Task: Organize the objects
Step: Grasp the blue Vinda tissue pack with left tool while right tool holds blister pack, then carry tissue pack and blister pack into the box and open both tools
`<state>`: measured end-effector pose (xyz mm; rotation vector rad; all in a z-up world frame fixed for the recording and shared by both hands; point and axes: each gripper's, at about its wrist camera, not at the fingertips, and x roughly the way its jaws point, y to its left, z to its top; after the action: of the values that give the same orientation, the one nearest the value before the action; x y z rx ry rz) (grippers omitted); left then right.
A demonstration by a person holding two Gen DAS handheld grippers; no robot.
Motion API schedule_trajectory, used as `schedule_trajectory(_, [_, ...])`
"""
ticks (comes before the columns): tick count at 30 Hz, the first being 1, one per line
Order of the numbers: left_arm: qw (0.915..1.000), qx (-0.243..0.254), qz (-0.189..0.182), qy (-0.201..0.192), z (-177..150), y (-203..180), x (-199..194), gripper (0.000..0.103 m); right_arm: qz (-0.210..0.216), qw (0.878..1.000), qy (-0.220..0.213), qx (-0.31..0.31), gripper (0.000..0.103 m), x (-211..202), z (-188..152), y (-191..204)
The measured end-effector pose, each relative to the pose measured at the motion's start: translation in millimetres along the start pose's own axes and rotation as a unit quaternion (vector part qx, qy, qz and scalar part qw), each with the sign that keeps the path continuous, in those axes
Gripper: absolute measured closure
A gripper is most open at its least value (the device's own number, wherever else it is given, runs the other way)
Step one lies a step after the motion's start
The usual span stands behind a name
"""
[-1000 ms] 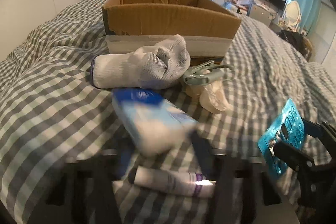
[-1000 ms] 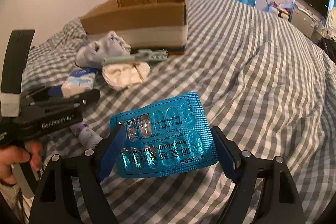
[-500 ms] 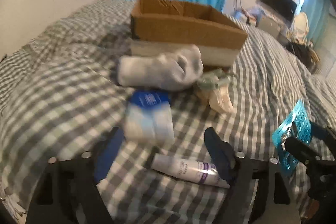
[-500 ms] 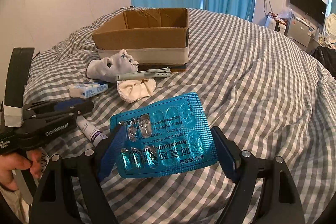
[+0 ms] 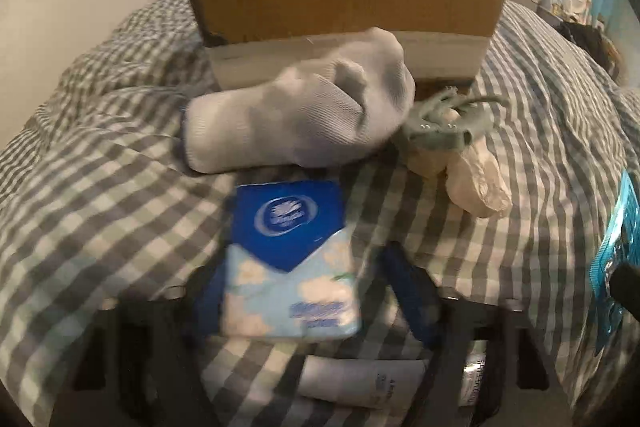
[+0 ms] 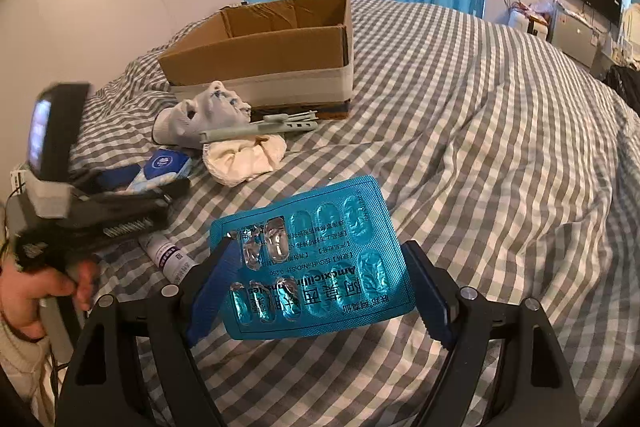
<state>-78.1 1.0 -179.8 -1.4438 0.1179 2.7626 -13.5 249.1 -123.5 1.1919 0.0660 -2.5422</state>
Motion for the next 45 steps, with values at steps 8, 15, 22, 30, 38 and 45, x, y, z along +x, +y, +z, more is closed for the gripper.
schedule_trajectory(8, [0.9978, -0.021, -0.049, -0.039, -3.3, 6.8, -39.3, 0.048, 0.001, 1.000, -0.005, -0.002, 0.021, -3.5, 1.7, 1.2])
schedule_trajectory(15, [0.9904, -0.031, -0.076, -0.111, 27.8, 12.2, -96.5, 0.048, 0.006, 0.999, -0.046, -0.020, 0.021, -33.3, 27.4, 11.5])
schedule_trajectory(22, [0.9835, -0.027, -0.075, -0.163, 92.2, 20.1, -114.1, 0.048, 0.021, 0.992, -0.111, -0.046, 0.021, -62.0, 96.2, 25.2])
schedule_trajectory(30, [0.9837, -0.030, -0.056, -0.168, 163.4, 36.0, -75.6, 0.048, 0.050, 0.988, -0.144, -0.035, 0.021, -32.6, 196.2, 32.0])
schedule_trajectory(38, [0.9886, -0.021, -0.044, -0.143, 193.6, 41.5, -17.9, 0.048, 0.055, 0.992, -0.113, -0.018, 0.021, 51.4, 256.3, 29.0])
schedule_trajectory(45, [0.9915, 0.000, -0.053, -0.119, 194.6, 34.6, 15.0, 0.046, 0.054, 0.996, -0.073, 0.001, 0.021, 117.1, 266.2, 14.8])
